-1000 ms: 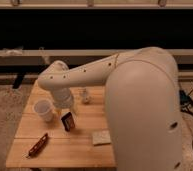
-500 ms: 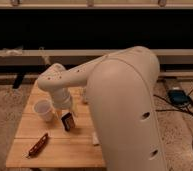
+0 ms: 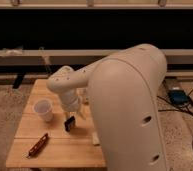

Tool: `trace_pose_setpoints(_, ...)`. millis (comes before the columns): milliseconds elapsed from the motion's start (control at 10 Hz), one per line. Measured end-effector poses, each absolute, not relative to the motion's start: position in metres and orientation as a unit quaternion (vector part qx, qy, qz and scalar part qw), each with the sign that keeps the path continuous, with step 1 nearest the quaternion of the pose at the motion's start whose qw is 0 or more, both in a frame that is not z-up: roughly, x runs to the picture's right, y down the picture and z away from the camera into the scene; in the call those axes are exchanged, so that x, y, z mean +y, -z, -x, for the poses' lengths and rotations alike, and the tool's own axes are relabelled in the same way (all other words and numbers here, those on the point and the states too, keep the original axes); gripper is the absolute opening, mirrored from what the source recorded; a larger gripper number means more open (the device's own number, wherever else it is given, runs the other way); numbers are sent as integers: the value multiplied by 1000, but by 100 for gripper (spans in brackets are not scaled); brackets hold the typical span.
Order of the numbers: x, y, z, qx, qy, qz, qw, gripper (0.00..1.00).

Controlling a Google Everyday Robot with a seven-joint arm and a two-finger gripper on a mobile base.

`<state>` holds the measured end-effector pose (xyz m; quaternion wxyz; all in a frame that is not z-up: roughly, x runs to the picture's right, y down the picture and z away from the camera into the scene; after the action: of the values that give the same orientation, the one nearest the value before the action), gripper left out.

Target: Knock the eraser over

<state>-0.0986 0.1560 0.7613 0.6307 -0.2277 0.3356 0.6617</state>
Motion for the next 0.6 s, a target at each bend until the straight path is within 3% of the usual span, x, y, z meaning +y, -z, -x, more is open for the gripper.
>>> trace_pose_setpoints(600,165,-746,35,337,-690,230,597,65)
